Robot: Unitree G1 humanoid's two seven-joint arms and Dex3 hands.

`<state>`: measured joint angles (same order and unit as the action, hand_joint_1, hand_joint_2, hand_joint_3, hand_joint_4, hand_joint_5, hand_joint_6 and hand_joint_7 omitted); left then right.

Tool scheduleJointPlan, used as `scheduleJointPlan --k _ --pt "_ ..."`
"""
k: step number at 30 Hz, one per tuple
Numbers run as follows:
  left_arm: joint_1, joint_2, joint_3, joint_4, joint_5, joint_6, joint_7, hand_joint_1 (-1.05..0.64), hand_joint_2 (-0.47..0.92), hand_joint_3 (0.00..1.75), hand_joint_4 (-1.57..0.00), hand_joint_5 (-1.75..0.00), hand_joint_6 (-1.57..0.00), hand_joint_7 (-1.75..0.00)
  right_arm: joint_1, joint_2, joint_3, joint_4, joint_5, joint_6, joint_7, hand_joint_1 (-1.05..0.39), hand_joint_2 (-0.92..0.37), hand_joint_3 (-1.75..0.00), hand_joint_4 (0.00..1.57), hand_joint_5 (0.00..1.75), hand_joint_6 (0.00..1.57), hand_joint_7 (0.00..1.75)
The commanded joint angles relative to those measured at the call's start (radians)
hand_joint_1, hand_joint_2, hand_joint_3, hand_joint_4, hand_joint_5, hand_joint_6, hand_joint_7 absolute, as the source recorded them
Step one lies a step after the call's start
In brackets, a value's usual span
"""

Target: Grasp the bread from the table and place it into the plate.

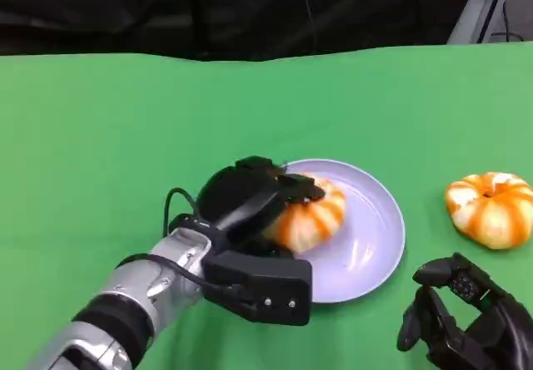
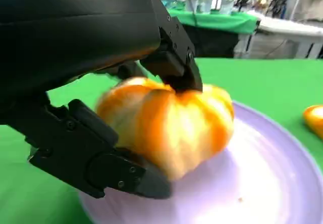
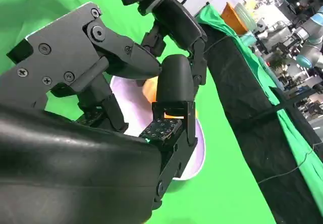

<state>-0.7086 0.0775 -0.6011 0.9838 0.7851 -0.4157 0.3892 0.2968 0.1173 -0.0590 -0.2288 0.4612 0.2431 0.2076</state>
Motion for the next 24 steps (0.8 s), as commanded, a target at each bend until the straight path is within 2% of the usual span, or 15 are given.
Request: scheduleJointPlan --k 1,10,15,16,18,20,21,22,23,24 --pt "-0.004 0.026 -0.012 -0.011 0.008 0.014 -0.029 -0.97 0.92 0.66 -0.01 0.00 -0.25 0.00 0.004 -0.007 -0.003 -0.002 0.002 -0.024 0.011 -0.16 -0.53 -1.08 0.84 1.74 0.84 1.40" --pt "0.029 0.058 -0.001 -0.059 -0.015 0.003 -0.058 -1.00 0.92 0.74 0.00 0.00 -0.17 0.00 0.006 -0.008 -0.003 -0.004 0.001 -0.027 0.011 -0.17 -0.55 -1.06 0.85 1.73 0.84 1.39" --pt "0.086 0.098 0.065 -0.152 -0.104 -0.052 -0.115 -0.91 0.92 0.64 0.00 0.00 -0.23 -0.02 0.005 -0.011 -0.004 -0.005 0.006 -0.022 0.014 -0.16 -0.55 -1.07 0.85 1.74 0.84 1.39" --pt "0.118 0.110 0.098 -0.213 -0.158 -0.048 -0.168 -0.91 0.92 0.63 0.00 0.00 -0.23 -0.02 0.002 -0.013 -0.006 0.000 0.006 -0.023 0.016 -0.16 -0.55 -1.07 0.85 1.74 0.84 1.40" --pt "0.161 0.124 0.136 -0.300 -0.220 -0.028 -0.244 -0.59 0.92 0.61 -0.17 -0.07 -0.30 -0.03 -0.002 -0.013 -0.009 0.005 0.006 -0.023 0.017 -0.16 -0.54 -1.07 0.85 1.74 0.84 1.39" --pt "0.213 0.122 0.187 -0.375 -0.302 -0.029 -0.287 -0.53 0.92 0.60 -0.21 -0.09 -0.31 -0.04 -0.002 -0.012 -0.009 0.006 0.004 -0.025 0.016 -0.16 -0.54 -1.07 0.85 1.74 0.85 1.39" --pt "0.244 0.118 0.219 -0.413 -0.353 -0.035 -0.304 -0.19 0.92 0.53 -0.47 -0.16 -0.53 -0.09 -0.002 -0.011 -0.009 0.006 0.003 -0.026 0.015 -0.16 -0.53 -1.07 0.85 1.74 0.84 1.39" --pt "0.280 0.113 0.261 -0.448 -0.437 -0.045 -0.343 -0.06 0.92 0.50 -0.64 -0.21 -0.65 -0.13 -0.002 -0.010 -0.010 0.006 0.003 -0.025 0.013 -0.16 -0.53 -1.07 0.85 1.74 0.84 1.39" --pt "0.308 0.114 0.294 -0.475 -0.521 -0.051 -0.399 0.02 0.87 0.58 -0.84 -0.27 -0.80 -0.13 -0.003 -0.008 -0.011 0.004 0.004 -0.021 0.009 -0.16 -0.53 -1.08 0.85 1.74 0.85 1.39" --pt "0.324 0.118 0.313 -0.494 -0.576 -0.049 -0.448 0.05 0.79 0.75 -0.98 -0.40 -0.97 -0.13 -0.003 -0.008 -0.011 0.003 0.004 -0.018 0.006 -0.15 -0.53 -1.08 0.85 1.74 0.85 1.38"
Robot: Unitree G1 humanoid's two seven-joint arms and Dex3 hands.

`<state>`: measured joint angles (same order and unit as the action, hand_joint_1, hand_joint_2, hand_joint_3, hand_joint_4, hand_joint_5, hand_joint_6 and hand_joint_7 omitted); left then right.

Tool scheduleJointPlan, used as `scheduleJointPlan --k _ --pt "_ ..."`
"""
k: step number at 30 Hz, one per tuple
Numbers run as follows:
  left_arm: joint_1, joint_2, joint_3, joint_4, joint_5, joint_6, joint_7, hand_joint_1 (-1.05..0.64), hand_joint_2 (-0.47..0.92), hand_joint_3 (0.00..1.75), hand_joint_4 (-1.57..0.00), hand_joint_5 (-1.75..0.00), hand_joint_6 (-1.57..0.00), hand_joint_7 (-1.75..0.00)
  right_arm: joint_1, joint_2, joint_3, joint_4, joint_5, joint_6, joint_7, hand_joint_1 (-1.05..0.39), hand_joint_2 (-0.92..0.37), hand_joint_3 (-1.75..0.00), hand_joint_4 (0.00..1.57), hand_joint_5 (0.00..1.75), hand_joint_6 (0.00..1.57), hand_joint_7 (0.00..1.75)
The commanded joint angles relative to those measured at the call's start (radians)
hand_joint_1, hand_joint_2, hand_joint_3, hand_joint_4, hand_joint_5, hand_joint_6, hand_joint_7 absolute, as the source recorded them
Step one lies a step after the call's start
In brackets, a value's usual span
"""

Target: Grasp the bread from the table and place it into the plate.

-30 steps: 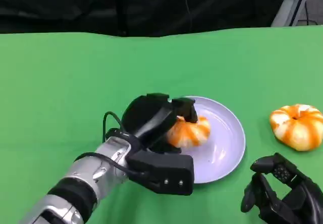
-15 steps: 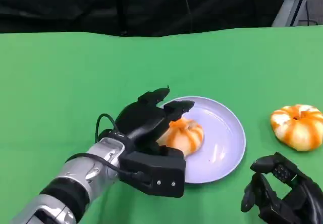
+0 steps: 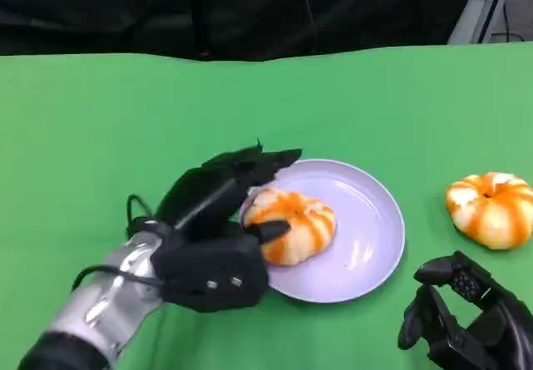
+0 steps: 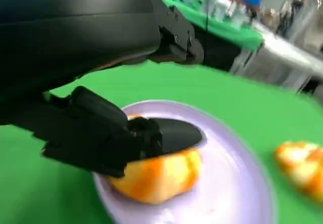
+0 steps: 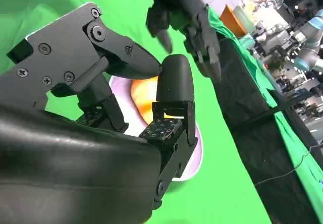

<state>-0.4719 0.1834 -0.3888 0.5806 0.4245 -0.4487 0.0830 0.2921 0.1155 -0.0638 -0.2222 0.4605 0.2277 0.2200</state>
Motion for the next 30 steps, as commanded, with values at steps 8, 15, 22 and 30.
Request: scheduleJointPlan --k 8,15,22,30 --pt "0.222 0.039 0.227 -0.329 -0.592 0.190 -0.484 -0.03 0.53 1.29 -0.87 -1.72 -0.83 -1.51 -0.004 -0.012 -0.008 0.000 0.007 -0.001 0.003 -0.15 -0.53 -1.11 0.86 1.74 0.85 1.39" --pt "0.381 0.080 0.337 -0.530 -0.840 0.405 -0.661 -0.06 0.51 1.37 -0.94 -1.75 -0.77 -1.74 -0.002 -0.011 -0.008 -0.009 0.006 0.008 -0.007 -0.15 -0.52 -1.12 0.86 1.74 0.85 1.39" --pt "0.544 0.106 0.434 -0.609 -0.990 0.521 -0.778 -0.13 0.54 1.37 -0.97 -1.75 -0.81 -1.75 -0.004 -0.018 -0.011 -0.014 0.004 0.015 -0.010 -0.16 -0.52 -1.11 0.85 1.74 0.85 1.39" --pt "0.691 0.060 0.530 -0.571 -1.015 0.524 -0.769 -0.10 0.55 1.27 -0.96 -1.75 -0.85 -1.64 -0.016 -0.041 -0.038 0.006 0.020 0.027 0.000 -0.16 -0.53 -1.08 0.85 1.74 0.85 1.38"
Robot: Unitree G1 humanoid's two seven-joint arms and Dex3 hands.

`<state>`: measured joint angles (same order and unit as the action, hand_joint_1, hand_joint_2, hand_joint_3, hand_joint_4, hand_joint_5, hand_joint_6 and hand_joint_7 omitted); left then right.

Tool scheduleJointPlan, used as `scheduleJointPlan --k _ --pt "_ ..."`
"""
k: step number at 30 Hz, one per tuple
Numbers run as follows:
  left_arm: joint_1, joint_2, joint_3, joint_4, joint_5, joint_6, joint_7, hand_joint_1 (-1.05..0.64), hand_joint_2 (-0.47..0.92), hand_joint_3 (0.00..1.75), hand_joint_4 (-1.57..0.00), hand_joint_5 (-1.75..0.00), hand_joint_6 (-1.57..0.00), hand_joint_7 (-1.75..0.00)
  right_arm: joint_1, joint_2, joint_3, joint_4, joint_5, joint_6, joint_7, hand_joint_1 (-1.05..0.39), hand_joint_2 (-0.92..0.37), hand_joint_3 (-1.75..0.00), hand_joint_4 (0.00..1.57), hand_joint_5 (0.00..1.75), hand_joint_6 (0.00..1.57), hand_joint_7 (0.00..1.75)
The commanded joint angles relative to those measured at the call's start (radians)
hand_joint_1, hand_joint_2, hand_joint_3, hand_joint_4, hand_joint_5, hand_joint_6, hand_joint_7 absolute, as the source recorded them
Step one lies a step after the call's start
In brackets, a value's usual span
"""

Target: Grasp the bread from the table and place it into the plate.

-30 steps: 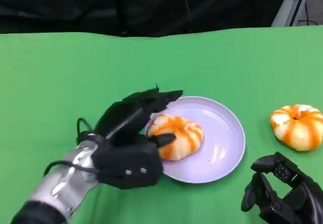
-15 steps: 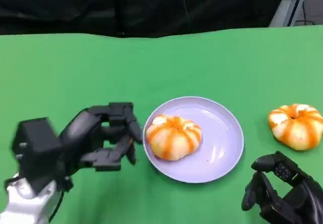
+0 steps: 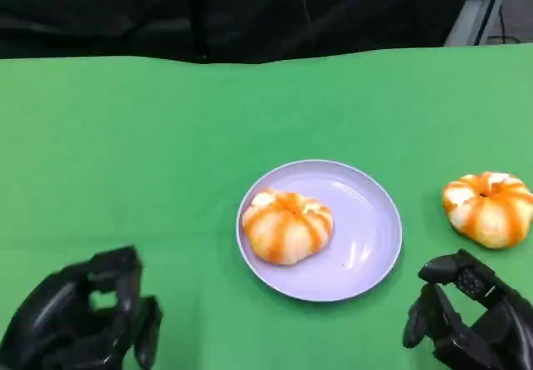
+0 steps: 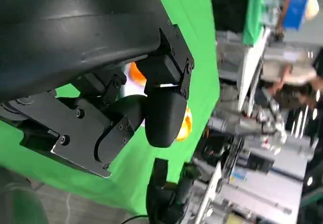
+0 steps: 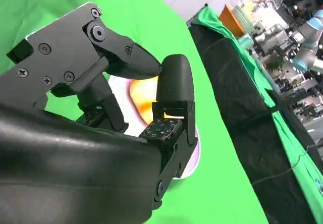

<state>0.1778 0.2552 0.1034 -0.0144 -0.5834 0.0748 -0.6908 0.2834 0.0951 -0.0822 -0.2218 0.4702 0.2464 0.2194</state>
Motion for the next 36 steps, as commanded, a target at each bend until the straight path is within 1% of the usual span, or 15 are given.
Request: scheduleJointPlan --k 1,6,10,13,16,19,22,25,33,36 --pt "0.044 -0.016 0.039 0.034 0.007 -0.016 0.000 -0.10 0.55 1.27 -0.95 -1.75 -0.84 -1.64 -0.010 -0.026 -0.024 0.011 0.013 0.011 0.003 -0.16 -0.53 -1.08 0.85 1.74 0.86 1.38" --pt "0.028 -0.031 0.030 0.092 0.095 -0.114 -0.005 -0.11 0.53 1.29 -0.96 -1.75 -0.84 -1.69 -0.019 -0.033 -0.041 0.029 0.027 0.021 0.016 -0.15 -0.55 -1.08 0.85 1.75 0.83 1.42" --pt "0.017 -0.041 0.016 0.116 0.097 -0.120 -0.025 -0.10 0.54 1.29 -0.96 -1.75 -0.83 -1.70 -0.020 -0.036 -0.048 0.034 0.039 0.023 0.027 -0.15 -0.55 -1.08 0.84 1.74 0.82 1.42" --pt "0.010 -0.046 0.009 0.125 0.110 -0.123 -0.028 -0.10 0.56 1.24 -0.95 -1.75 -0.83 -1.69 -0.017 -0.039 -0.050 0.031 0.042 0.025 0.028 -0.15 -0.55 -1.07 0.84 1.74 0.82 1.41" --pt "0.006 -0.052 0.008 0.130 0.111 -0.125 -0.029 -0.12 0.56 1.24 -0.95 -1.75 -0.82 -1.69 -0.016 -0.041 -0.048 0.027 0.044 0.026 0.026 -0.15 -0.55 -1.06 0.84 1.75 0.82 1.43" --pt "0.011 -0.061 0.016 0.111 0.072 -0.070 -0.020 -0.11 0.54 1.25 -0.95 -1.75 -0.83 -1.66 -0.003 -0.042 -0.046 0.015 0.042 0.026 0.022 -0.16 -0.55 -1.06 0.84 1.74 0.81 1.43" --pt "0.018 -0.068 0.021 0.101 0.065 -0.067 -0.020 -0.12 0.54 1.27 -0.96 -1.75 -0.84 -1.65 0.009 -0.042 -0.044 0.008 0.036 0.020 0.020 -0.16 -0.55 -1.03 0.85 1.72 0.84 1.38" --pt "0.029 -0.070 0.030 0.070 0.046 -0.021 0.007 -0.11 0.52 1.27 -0.97 -1.75 -0.85 -1.64 0.012 -0.046 -0.047 0.001 0.049 0.034 0.024 -0.16 -0.56 -1.02 0.85 1.72 0.85 1.37" --pt "0.026 -0.068 0.044 0.063 0.061 -0.029 -0.007 -0.11 0.52 1.28 -0.96 -1.75 -0.85 -1.63 0.009 -0.041 -0.052 0.002 0.057 0.035 0.024 -0.16 -0.54 -1.03 0.87 1.69 0.87 1.34" --pt "0.025 -0.071 0.046 0.061 0.067 -0.029 0.002 -0.12 0.51 1.28 -0.96 -1.75 -0.86 -1.63 0.009 -0.044 -0.050 0.004 0.051 0.031 0.027 -0.16 -0.55 -1.02 0.86 1.69 0.87 1.34"
